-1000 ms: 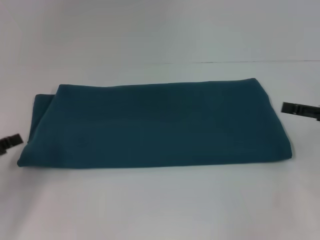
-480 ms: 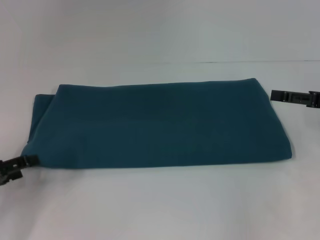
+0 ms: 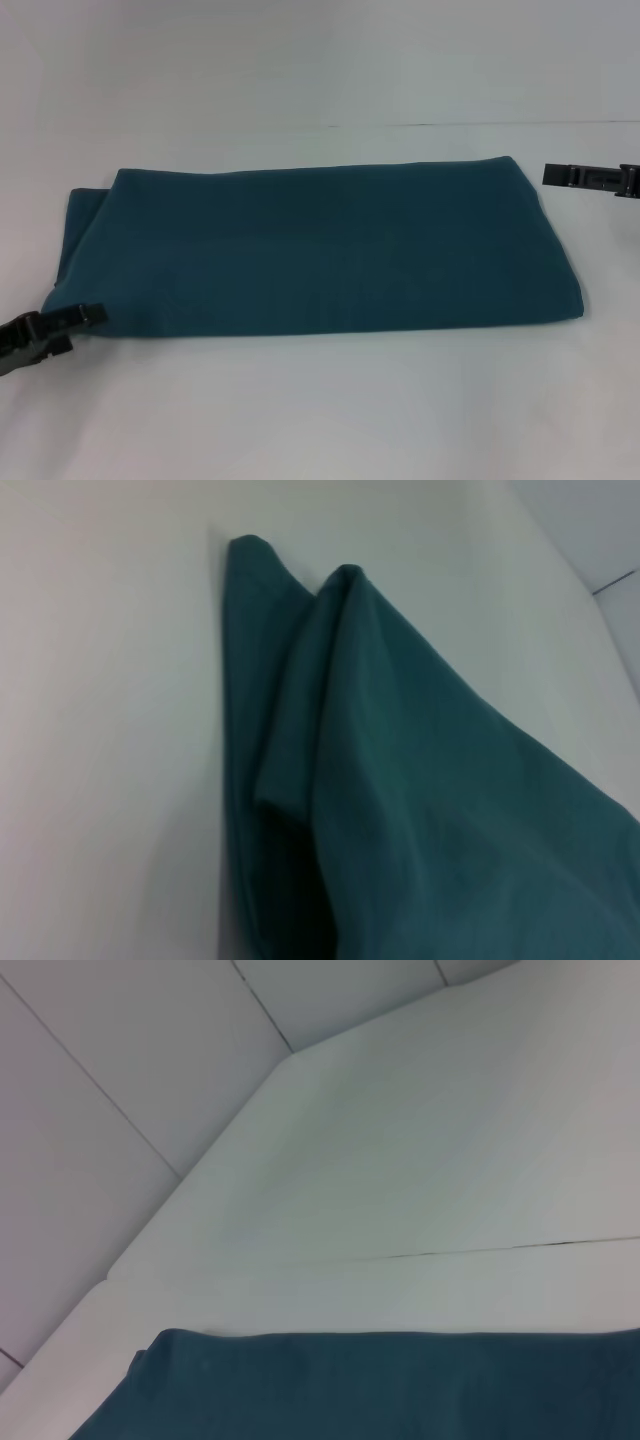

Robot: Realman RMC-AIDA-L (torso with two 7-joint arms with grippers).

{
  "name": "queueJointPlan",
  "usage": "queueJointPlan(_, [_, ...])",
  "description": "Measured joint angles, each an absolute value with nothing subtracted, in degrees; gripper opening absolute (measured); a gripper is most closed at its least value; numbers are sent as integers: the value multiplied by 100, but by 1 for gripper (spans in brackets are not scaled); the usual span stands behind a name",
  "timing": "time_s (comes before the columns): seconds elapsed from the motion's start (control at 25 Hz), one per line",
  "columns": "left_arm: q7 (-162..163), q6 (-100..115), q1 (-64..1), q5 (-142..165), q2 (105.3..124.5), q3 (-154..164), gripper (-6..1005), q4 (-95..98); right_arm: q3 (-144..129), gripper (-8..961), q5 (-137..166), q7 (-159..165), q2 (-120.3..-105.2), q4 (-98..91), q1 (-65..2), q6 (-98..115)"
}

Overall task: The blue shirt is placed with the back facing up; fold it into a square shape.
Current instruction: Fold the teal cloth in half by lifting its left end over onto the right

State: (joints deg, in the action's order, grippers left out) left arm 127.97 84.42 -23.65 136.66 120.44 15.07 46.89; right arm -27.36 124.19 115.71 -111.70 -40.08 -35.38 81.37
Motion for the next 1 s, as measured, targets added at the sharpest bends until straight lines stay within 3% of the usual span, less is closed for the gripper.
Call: queueJointPlan(1.0, [12891, 7651, -2681, 13816, 11989, 1898, 883, 4469, -2733, 921, 12384, 11703, -11135, -4008, -3511, 8159])
